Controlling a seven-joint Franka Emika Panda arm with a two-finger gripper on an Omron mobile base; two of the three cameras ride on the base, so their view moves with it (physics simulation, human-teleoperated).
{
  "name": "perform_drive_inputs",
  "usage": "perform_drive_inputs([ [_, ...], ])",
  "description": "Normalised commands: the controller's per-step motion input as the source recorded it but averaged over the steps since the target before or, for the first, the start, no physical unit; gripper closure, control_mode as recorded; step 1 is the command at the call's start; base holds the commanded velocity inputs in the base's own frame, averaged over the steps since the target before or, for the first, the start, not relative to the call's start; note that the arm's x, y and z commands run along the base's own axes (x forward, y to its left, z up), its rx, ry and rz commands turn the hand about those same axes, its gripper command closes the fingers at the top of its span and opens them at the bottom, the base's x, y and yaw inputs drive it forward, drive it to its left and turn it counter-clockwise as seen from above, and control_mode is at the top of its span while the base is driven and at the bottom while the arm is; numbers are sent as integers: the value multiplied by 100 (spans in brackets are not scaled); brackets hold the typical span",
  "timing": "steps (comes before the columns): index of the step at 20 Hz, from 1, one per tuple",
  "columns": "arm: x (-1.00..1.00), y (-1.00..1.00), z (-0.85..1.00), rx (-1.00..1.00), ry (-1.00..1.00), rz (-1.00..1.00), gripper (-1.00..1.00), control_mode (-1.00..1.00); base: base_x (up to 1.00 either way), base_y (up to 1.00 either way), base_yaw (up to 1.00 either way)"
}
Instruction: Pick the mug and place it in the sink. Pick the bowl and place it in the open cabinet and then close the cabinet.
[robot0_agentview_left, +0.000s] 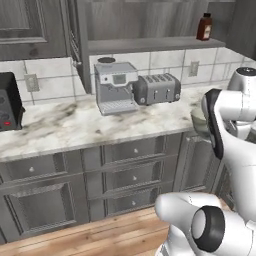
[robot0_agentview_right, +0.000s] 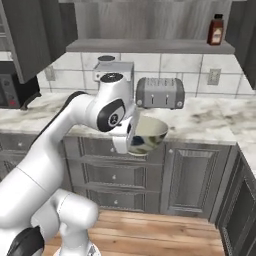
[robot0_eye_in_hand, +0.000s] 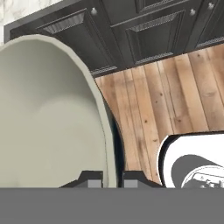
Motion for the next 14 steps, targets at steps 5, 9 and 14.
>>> perform_drive_inputs([
  [5,0,0,0,0,0,0,100,100,4,9,3],
  [9,0,0,0,0,0,0,100,100,43,0,0],
  [14,0,0,0,0,0,0,100,100,59,-1,0],
])
